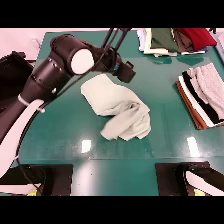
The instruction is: Fold the shirts.
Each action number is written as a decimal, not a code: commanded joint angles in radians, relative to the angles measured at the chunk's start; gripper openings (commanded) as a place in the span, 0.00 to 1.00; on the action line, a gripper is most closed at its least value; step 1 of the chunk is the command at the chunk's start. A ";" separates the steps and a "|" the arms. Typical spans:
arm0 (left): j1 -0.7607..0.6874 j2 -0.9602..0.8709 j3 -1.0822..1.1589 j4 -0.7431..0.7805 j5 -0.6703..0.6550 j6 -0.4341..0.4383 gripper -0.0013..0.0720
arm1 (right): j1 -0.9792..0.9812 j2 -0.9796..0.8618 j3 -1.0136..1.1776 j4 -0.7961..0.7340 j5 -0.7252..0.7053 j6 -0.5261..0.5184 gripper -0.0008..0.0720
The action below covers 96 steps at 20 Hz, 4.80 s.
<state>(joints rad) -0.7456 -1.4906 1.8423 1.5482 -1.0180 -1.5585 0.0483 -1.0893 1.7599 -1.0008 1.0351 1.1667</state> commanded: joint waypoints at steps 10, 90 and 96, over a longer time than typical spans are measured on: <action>0.608 -0.054 -0.399 -0.267 0.087 -0.163 0.72 | 0.000 -0.060 0.002 0.005 0.083 0.008 0.04; 0.775 -0.164 0.038 -0.246 -0.450 0.056 0.75 | -0.207 -0.544 0.081 -0.014 0.464 0.148 0.49; 0.795 0.031 -0.444 -0.255 -0.267 0.080 0.75 | -0.267 -0.292 -0.297 0.067 0.439 0.084 0.48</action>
<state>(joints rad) 0.0372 -1.5272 1.5951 1.2991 -1.3674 -1.4910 -0.1970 -1.4796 1.6112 -0.9844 1.4807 1.2797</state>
